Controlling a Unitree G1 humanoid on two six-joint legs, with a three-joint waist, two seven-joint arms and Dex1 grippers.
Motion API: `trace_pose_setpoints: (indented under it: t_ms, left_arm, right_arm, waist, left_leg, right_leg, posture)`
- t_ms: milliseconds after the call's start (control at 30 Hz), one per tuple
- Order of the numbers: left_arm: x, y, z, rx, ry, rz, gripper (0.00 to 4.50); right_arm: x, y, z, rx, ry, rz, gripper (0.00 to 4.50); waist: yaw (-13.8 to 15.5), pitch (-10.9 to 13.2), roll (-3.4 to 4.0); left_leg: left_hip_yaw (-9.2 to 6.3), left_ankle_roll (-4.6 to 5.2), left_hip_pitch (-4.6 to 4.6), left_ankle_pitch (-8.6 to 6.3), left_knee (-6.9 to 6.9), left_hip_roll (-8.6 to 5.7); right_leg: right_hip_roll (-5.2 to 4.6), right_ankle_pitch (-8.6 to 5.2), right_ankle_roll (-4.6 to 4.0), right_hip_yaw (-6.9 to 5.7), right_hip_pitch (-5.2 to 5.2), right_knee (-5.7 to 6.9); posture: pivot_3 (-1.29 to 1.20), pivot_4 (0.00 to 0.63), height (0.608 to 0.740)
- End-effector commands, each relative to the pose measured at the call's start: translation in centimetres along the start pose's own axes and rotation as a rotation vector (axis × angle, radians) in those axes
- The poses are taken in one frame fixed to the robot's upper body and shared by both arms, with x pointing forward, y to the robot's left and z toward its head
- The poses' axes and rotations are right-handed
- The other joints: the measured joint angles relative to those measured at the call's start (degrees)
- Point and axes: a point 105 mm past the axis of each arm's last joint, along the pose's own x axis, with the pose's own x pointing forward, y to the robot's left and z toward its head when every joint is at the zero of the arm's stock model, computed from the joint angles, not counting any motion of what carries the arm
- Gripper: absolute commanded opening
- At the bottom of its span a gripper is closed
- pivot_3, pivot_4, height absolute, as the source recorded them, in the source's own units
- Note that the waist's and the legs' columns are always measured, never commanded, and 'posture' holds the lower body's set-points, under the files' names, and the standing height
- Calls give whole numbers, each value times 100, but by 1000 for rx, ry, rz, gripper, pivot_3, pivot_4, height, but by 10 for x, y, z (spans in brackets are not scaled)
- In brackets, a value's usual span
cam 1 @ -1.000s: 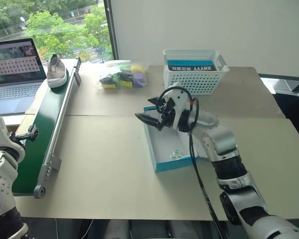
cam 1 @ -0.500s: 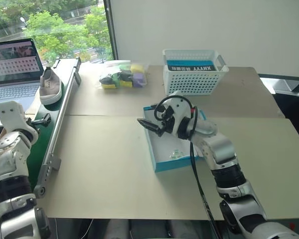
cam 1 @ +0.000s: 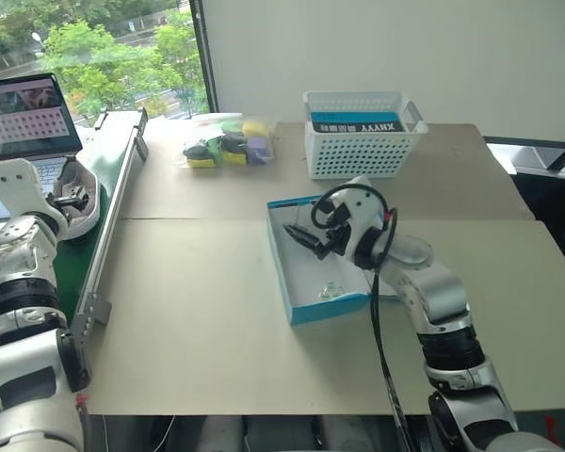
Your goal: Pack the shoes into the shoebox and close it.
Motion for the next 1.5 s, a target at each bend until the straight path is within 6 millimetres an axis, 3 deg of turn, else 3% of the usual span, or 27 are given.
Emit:
trace_pose_setpoints:
  t_ms: [33,100,133,233,300,400,533,600,733,800,900,967,1033,1300,1500]
  left_arm:
    - [-1,13,-8,-72,33,44,3983]
    - [-1,3,-27,-112,106,-16,3556]
    - [-2,-2,-33,-134,136,-43,3113]
    - [-3,-11,-38,-161,157,-91,2056]
    - [-4,-13,-32,-188,131,-100,1383]
    - [-5,-23,-3,-222,10,-133,494]
    - [-13,-47,28,-249,-112,-212,494]
    - [-23,-73,44,-253,-164,-303,494]
    - [-56,-152,64,-266,-196,-566,494]
    - [-73,-191,64,-263,-189,-660,494]
    - [-86,-223,58,-288,-166,-703,494]
    - [-102,-261,52,-318,-138,-805,494]
    - [-115,-282,50,-310,-137,-870,494]
    - [-152,-326,50,-336,-114,-1016,494]
    - [-162,-331,57,-363,-113,-1052,494]
  right_arm:
    - [-7,-5,13,-38,-31,-24,4500]
    - [-7,-7,16,-39,-37,-34,4500]
    - [-7,-8,17,-40,-39,-36,4500]
    - [-8,-10,19,-46,-40,-40,4500]
    - [-8,-10,20,-49,-38,-38,4500]
    - [-7,-9,20,-51,-35,-31,4500]
    - [-7,-9,21,-41,-39,-29,4500]
    - [-7,-10,24,-21,-55,-32,4500]
    - [-6,-14,45,85,-157,-57,4500]
    - [-5,-16,53,131,-189,-67,4500]
    - [-3,-13,54,136,-181,-53,4500]
    - [-2,-11,65,197,-227,-46,4500]
    - [-4,-12,72,245,-261,-52,4500]
    - [-10,-18,72,299,-269,-88,4500]
    - [-12,-23,70,323,-270,-111,4500]
  waist:
    - [1,0,0]
    - [1,0,-1]
    - [1,0,-1]
    - [39,-1,0]
    - [83,-1,0]
    - [169,-1,0]
    - [215,-6,-11]
    - [183,-8,-17]
    - [154,-8,-18]
    - [154,-8,-18]
    - [152,-9,-19]
    - [110,-9,-19]
    - [78,-9,-19]
    - [-2,-9,-19]
    - [-5,-9,-18]
  left_leg:
    - [0,0,0,0,0,0]
    - [0,0,0,0,1,-1]
    - [-1,0,0,0,1,0]
    - [-2,0,8,1,1,-1]
    - [-3,-1,12,3,3,-2]
    - [-4,-2,19,4,5,-2]
    - [-10,-3,-2,4,15,-2]
    - [-11,-4,-9,4,15,-1]
    - [-12,-4,-16,4,14,0]
    - [-10,-4,-14,4,14,-1]
    - [-10,-4,-10,4,16,-2]
    - [-8,-3,-6,4,15,-1]
    - [-6,-3,-7,4,14,0]
    - [-4,-3,-6,4,14,-2]
    - [-3,-3,-6,4,14,-3]
  right_leg:
    - [0,0,0,0,0,0]
    - [0,0,0,0,1,1]
    - [1,0,0,-1,1,1]
    - [0,0,0,-1,6,8]
    - [0,0,0,-2,14,8]
    - [-1,0,0,-2,19,9]
    - [-1,0,0,-9,12,4]
    - [-1,0,-1,-9,8,6]
    - [-2,1,-2,-9,6,17]
    - [-4,1,-1,-6,8,17]
    - [-4,1,-1,-6,12,12]
    - [-2,1,-2,-3,9,6]
    - [-1,1,-2,0,6,7]
    - [-1,1,-2,5,6,3]
    - [-1,1,-2,5,8,0]
  posture:
    - [0,150,740]
    - [0,150,740]
    - [0,150,740]
    - [0,150,740]
    - [0,150,740]
    - [0,150,740]
    - [0,150,740]
    - [0,150,740]
    - [0,150,740]
    - [0,150,740]
    - [0,150,740]
    - [0,150,740]
    - [0,150,740]
    - [0,150,740]
    - [0,150,740]
